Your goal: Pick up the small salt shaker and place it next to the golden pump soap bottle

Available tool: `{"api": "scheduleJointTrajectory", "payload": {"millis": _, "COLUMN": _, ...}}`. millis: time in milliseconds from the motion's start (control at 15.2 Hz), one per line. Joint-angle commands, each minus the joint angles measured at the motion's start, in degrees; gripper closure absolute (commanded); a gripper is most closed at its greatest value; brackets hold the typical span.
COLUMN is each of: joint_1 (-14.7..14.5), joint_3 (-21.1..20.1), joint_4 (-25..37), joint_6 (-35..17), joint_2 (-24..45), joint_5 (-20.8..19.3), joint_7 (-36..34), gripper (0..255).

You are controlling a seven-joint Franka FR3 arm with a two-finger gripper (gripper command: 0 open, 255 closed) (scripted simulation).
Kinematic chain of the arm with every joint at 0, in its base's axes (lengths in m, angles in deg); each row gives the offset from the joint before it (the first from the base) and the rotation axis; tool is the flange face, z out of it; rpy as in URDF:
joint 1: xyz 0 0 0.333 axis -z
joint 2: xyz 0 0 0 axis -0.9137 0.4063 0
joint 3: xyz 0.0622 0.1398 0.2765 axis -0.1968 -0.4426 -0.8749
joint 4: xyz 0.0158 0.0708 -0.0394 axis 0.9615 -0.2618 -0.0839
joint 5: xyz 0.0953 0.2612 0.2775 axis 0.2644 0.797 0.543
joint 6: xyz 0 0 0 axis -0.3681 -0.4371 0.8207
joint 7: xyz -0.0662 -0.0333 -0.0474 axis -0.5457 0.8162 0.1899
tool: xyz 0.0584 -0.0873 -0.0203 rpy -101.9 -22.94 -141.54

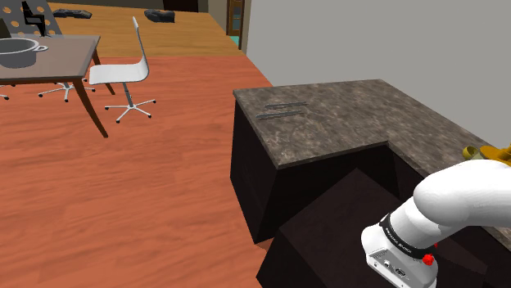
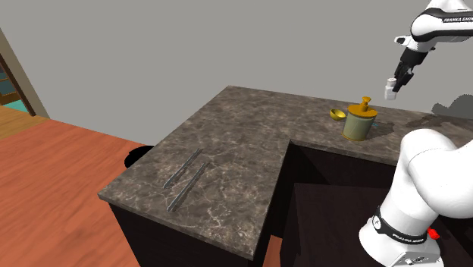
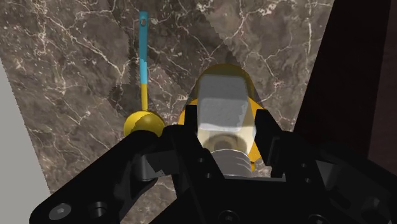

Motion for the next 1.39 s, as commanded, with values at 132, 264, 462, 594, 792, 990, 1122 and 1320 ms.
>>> {"api": "scheduleJointTrajectory", "payload": {"millis": 132, "joint_1": -0.10, "joint_3": 1.60, "joint_4": -2.41, "joint_6": -2.62, "joint_2": -0.51, "joint_5": -1.22, "joint_7": -0.56, "gripper": 255}}
{"api": "scheduleJointTrajectory", "payload": {"millis": 264, "joint_1": -0.27, "joint_3": 2.50, "joint_4": -3.46, "joint_6": -3.88, "joint_2": -0.72, "joint_5": -1.83, "joint_7": -0.83, "gripper": 255}}
{"api": "scheduleJointTrajectory", "payload": {"millis": 462, "joint_1": -0.62, "joint_3": 3.95, "joint_4": -4.95, "joint_6": -5.75, "joint_2": -1.01, "joint_5": -2.78, "joint_7": -1.23, "gripper": 255}}
{"api": "scheduleJointTrajectory", "payload": {"millis": 594, "joint_1": -0.92, "joint_3": 4.98, "joint_4": -5.88, "joint_6": -6.99, "joint_2": -1.20, "joint_5": -3.44, "joint_7": -1.51, "gripper": 255}}
{"api": "scheduleJointTrajectory", "payload": {"millis": 792, "joint_1": -1.48, "joint_3": 6.64, "joint_4": -7.17, "joint_6": -8.85, "joint_2": -1.45, "joint_5": -4.46, "joint_7": -1.93, "gripper": 255}}
{"api": "scheduleJointTrajectory", "payload": {"millis": 990, "joint_1": -2.17, "joint_3": 8.41, "joint_4": -8.35, "joint_6": -10.68, "joint_2": -1.71, "joint_5": -5.53, "joint_7": -2.38, "gripper": 255}}
{"api": "scheduleJointTrajectory", "payload": {"millis": 1122, "joint_1": -2.69, "joint_3": 9.65, "joint_4": -9.07, "joint_6": -11.90, "joint_2": -1.89, "joint_5": -6.27, "joint_7": -2.69, "gripper": 255}}
{"api": "scheduleJointTrajectory", "payload": {"millis": 1320, "joint_1": -3.58, "joint_3": 11.60, "joint_4": -10.04, "joint_6": -13.68, "joint_2": -2.19, "joint_5": -7.46, "joint_7": -3.20, "gripper": 255}}
